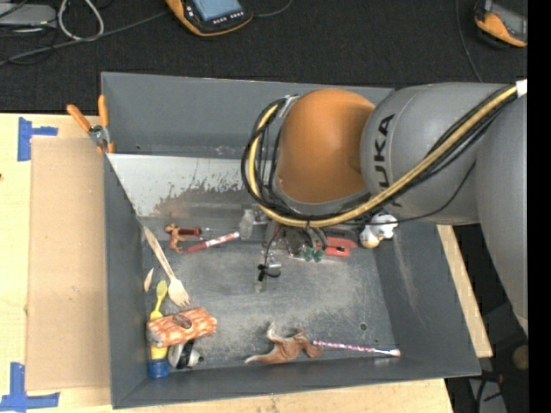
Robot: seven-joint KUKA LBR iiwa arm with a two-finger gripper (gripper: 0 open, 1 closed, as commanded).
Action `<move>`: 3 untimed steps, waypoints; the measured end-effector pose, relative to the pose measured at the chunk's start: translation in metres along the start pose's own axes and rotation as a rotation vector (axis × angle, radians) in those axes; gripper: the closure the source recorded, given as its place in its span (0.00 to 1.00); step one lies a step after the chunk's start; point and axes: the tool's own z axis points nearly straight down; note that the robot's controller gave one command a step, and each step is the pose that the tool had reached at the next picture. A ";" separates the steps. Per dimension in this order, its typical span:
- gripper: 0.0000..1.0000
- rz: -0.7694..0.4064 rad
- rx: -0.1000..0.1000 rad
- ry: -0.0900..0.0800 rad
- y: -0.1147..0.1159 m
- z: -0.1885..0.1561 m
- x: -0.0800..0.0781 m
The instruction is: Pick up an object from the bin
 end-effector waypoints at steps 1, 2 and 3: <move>0.00 -0.041 0.000 -0.004 0.041 -0.010 0.006; 0.00 -0.033 0.001 0.002 0.030 0.018 0.048; 0.00 0.070 -0.002 -0.001 0.069 0.039 0.046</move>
Offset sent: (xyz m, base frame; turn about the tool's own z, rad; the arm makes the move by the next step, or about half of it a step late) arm -0.0781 0.0029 -0.0373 0.1163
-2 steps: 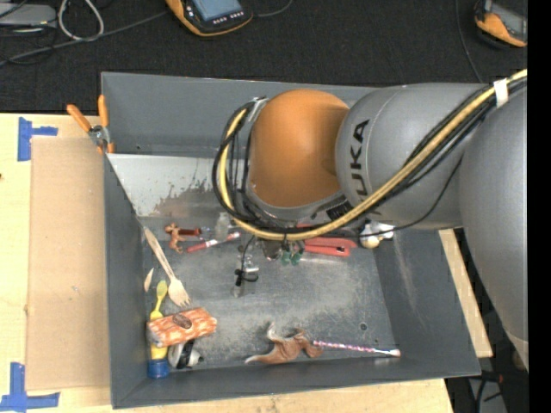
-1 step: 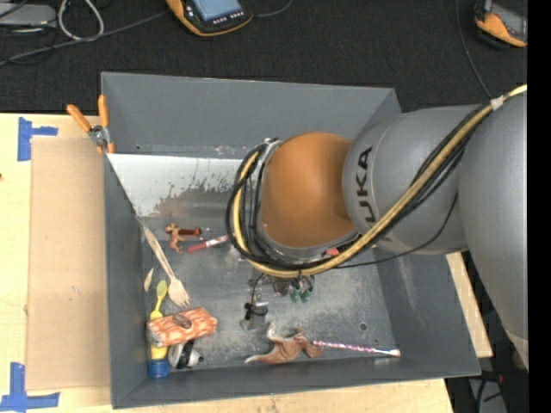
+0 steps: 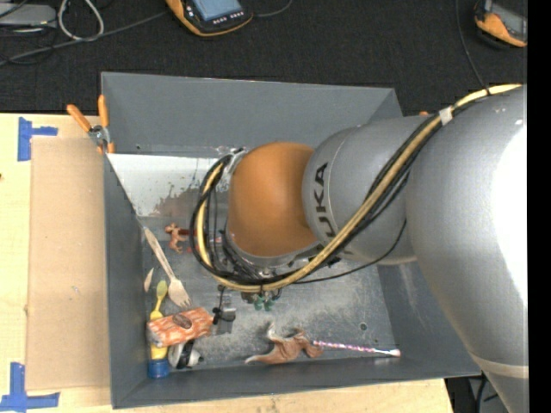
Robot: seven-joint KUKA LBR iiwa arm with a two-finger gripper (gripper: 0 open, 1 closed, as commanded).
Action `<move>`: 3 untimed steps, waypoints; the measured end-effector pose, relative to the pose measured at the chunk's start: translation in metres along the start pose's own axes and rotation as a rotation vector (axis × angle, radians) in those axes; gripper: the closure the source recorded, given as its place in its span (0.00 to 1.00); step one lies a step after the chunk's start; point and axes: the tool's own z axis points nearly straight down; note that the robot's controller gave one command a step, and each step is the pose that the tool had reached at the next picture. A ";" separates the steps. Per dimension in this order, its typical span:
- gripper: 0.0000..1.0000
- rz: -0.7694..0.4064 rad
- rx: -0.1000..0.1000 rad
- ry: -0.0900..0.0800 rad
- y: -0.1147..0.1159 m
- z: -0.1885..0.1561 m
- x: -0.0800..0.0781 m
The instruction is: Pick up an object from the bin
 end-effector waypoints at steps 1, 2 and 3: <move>0.00 -0.291 0.001 0.003 0.024 0.017 0.006; 1.00 -0.104 0.000 0.003 0.052 0.046 0.059; 1.00 -0.104 0.000 0.003 0.052 0.046 0.059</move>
Offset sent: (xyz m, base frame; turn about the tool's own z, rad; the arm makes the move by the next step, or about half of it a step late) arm -0.0606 0.0513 -0.0455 -0.1060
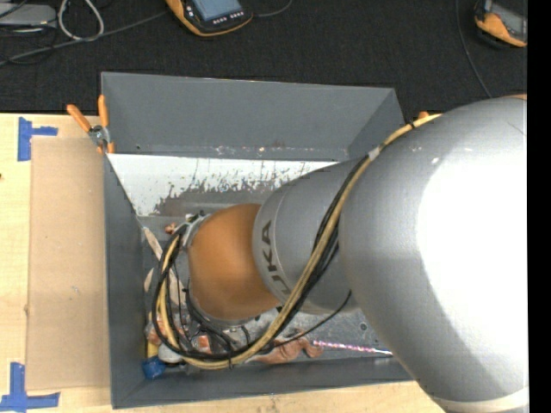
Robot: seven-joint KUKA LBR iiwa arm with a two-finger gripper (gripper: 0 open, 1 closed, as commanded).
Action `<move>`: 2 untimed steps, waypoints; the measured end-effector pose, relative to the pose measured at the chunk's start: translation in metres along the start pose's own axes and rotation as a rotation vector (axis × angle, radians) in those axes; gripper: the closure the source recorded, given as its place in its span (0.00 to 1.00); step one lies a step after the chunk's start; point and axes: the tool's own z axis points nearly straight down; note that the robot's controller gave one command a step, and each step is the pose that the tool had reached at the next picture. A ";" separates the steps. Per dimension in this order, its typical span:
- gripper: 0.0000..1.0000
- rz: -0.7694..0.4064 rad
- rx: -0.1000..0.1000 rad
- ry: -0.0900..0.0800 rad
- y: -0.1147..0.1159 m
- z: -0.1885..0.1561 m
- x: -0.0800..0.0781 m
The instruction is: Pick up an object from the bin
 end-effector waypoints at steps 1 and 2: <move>1.00 -0.076 0.002 0.005 -0.001 -0.060 -0.002; 1.00 -0.082 0.002 0.007 -0.011 -0.158 -0.001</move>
Offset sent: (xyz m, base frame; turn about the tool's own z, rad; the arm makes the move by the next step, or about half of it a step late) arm 0.0038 -0.0146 0.1824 -0.0788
